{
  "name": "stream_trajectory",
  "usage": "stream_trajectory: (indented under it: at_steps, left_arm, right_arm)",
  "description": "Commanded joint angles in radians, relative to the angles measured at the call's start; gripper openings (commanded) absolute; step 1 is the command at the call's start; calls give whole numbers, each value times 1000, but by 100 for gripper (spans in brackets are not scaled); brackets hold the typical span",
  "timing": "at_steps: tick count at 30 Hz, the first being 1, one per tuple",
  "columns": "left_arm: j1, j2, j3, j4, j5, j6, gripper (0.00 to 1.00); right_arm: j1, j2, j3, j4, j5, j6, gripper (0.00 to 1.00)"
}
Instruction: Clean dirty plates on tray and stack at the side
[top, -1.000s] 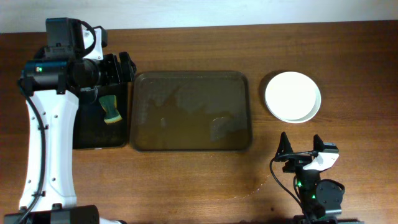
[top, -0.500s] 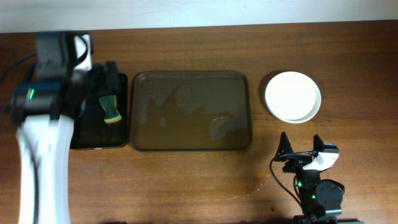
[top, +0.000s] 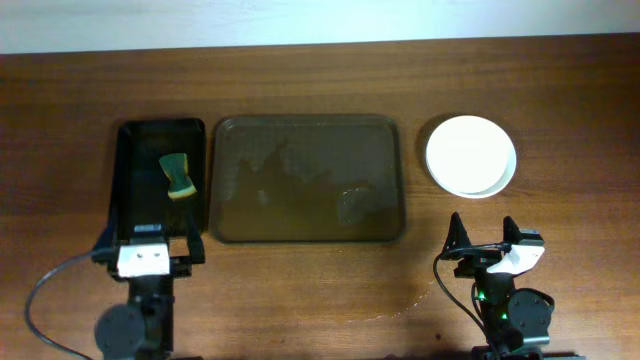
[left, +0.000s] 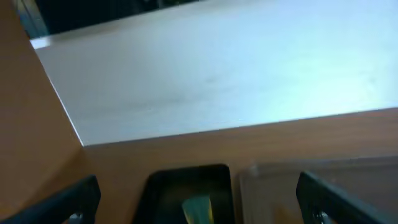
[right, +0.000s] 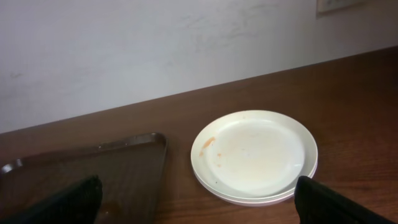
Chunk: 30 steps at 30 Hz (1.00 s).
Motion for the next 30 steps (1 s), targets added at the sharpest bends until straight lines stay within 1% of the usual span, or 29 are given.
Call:
stream_trajectory:
  at_steps: [1,4,6,7,9,30]
  left_arm:
    - [5,-120,-169,76,31,20,99]
    - [5,-190,-244,104,30,36,99]
    - [5,-219,-298,101,30,101,99]
    - [5,-219,-311,67,26,114,99]
    - [5,-219,-310,-11,21,117,99]
    - [5,-217,-309,-5,23,116,99]
  right_arm:
    - [6,-7,-7,-5,-2,0,98]
    - [6,-7,-7,-5,-2,0,98]
    - [6,-7,-7,-5,-2,0,98]
    - [6,-7,-7,-5,-2,0,98]
    - [6,-7,-7,-5,-2,0,98]
    - [6,-7,-7,-5,-2,0,98]
